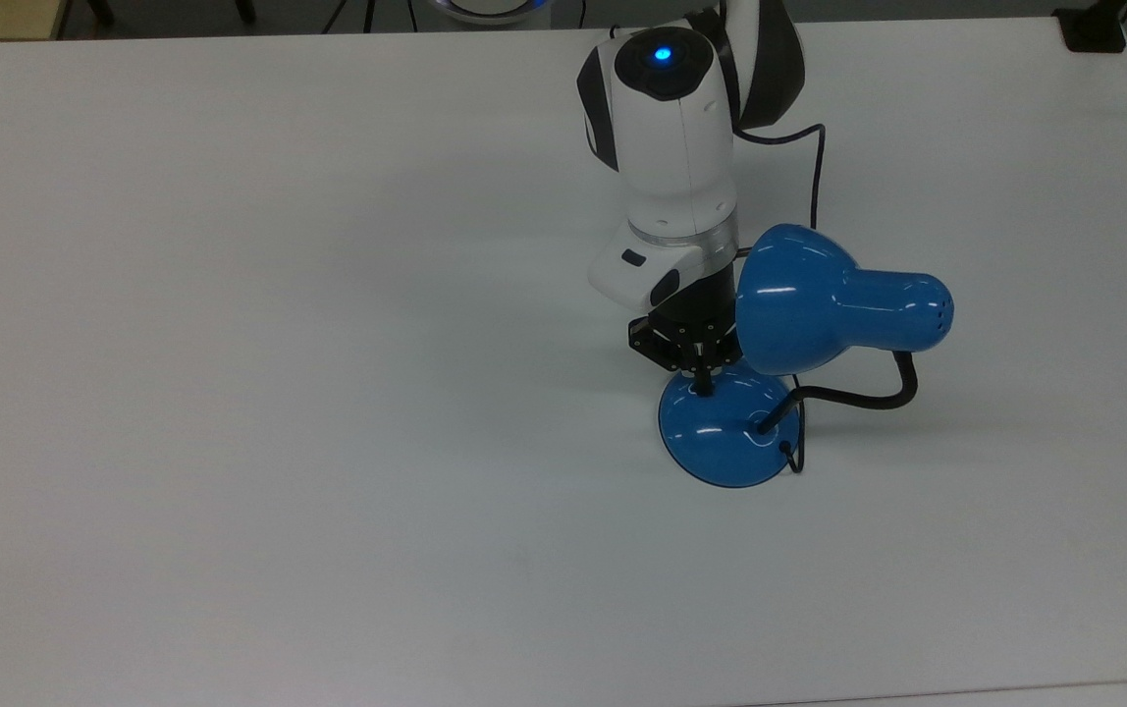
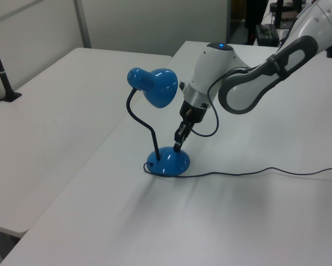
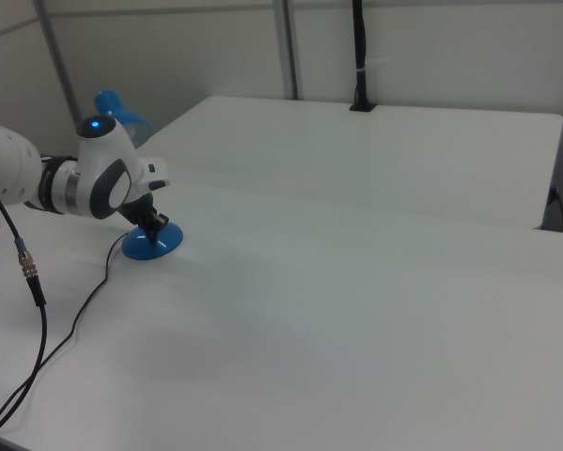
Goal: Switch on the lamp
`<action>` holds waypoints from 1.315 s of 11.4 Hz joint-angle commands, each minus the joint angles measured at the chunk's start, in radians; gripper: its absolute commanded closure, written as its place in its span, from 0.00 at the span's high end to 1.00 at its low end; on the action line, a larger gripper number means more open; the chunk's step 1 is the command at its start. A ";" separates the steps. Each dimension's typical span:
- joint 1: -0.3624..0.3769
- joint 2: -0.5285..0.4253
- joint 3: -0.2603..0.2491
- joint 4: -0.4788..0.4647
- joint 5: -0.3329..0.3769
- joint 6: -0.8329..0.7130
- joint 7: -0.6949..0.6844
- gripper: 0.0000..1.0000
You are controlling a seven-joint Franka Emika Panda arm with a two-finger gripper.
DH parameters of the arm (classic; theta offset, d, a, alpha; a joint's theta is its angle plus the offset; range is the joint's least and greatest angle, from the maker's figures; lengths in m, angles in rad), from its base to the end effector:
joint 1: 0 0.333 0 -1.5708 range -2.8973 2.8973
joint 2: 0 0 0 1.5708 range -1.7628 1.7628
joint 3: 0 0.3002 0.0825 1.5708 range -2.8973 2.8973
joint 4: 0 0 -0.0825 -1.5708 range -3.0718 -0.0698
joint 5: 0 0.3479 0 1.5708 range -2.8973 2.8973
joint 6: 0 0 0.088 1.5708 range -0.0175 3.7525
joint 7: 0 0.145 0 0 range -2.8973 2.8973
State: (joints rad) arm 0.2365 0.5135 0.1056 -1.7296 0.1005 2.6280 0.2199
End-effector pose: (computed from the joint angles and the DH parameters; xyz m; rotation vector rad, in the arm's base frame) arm 0.6423 0.2201 0.3021 -2.8836 -0.0296 -0.4953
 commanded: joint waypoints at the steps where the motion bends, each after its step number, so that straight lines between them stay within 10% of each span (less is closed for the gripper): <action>1: 0.017 0.017 -0.009 0.013 0.036 0.030 0.013 0.00; 15: 0.032 0.031 -0.009 0.013 0.035 0.058 0.006 0.00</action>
State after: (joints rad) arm 0.2409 0.5199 0.1055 -1.7286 0.1158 2.6560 0.2231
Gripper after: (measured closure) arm 0.991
